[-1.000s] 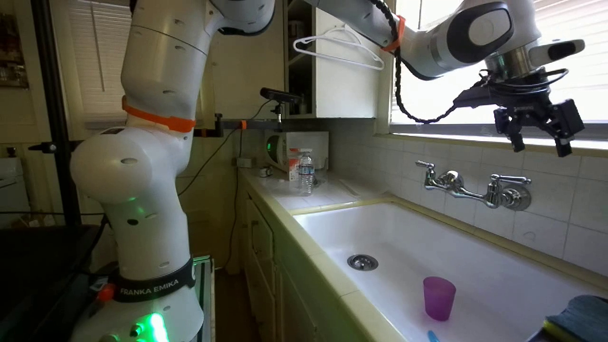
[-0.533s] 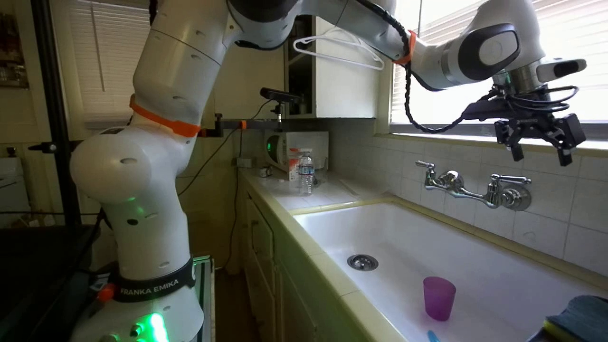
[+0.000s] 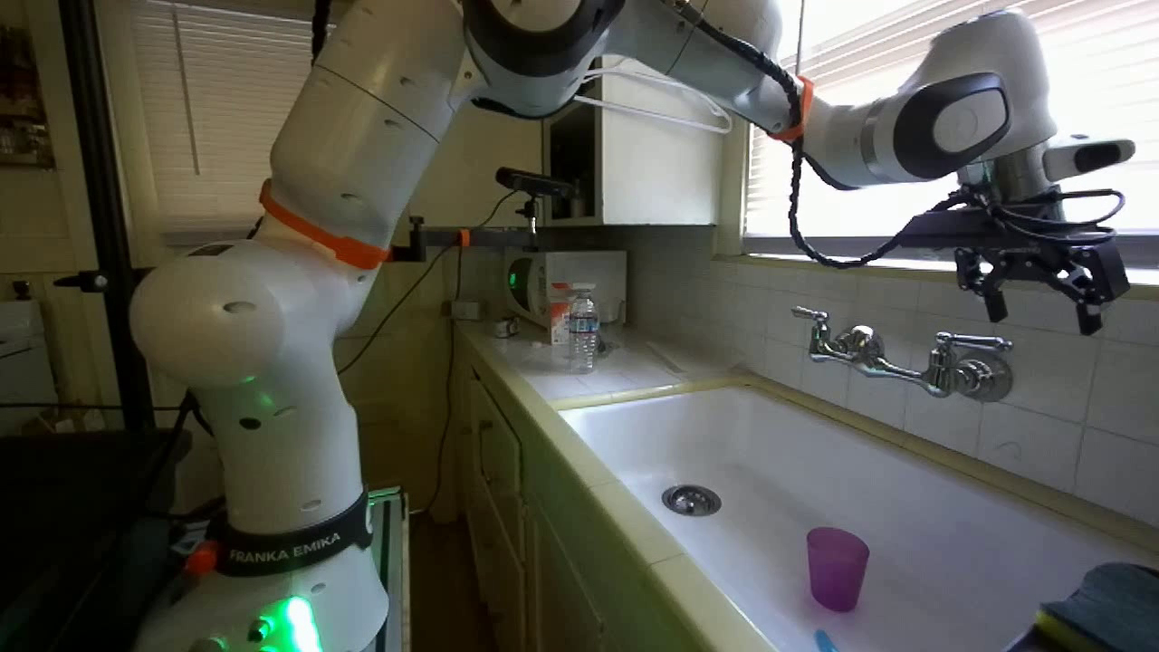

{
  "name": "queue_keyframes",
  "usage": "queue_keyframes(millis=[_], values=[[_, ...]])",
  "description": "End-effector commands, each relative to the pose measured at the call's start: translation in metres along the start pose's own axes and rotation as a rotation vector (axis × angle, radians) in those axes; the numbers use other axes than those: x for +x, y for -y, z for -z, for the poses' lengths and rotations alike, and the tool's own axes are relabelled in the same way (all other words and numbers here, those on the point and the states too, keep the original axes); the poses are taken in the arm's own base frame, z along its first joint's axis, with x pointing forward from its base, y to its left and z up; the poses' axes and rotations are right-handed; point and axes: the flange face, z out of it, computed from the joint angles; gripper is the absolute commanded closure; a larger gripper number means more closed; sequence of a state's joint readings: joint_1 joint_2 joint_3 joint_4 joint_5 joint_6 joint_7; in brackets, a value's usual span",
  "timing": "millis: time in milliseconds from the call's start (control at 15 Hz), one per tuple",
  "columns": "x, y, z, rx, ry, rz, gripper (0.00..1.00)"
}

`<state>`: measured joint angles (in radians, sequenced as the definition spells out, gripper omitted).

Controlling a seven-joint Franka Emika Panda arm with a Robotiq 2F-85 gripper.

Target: Open the tap using the faucet handle on the left, let water drop into the purple cup, close the tap and pour the contents of the paper cup into the sink

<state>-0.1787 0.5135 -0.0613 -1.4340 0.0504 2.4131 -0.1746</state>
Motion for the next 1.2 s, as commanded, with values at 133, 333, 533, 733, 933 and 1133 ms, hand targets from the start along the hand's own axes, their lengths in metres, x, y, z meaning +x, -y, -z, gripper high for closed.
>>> queue_keyframes(millis=[133,333,533,733,933,1133], values=[[0.007,-0.004,-0.018,0.018,0.016,0.02,0.0],[0.008,-0.004,-0.021,0.005,0.039,0.024,0.0],[0.007,-0.005,-0.024,0.006,0.064,0.024,0.0],[0.004,-0.007,-0.024,-0.001,0.108,0.031,0.0],[0.004,-0.008,-0.023,-0.004,0.141,0.041,0.0],[0.006,-0.01,-0.025,-0.009,0.141,0.032,0.0]])
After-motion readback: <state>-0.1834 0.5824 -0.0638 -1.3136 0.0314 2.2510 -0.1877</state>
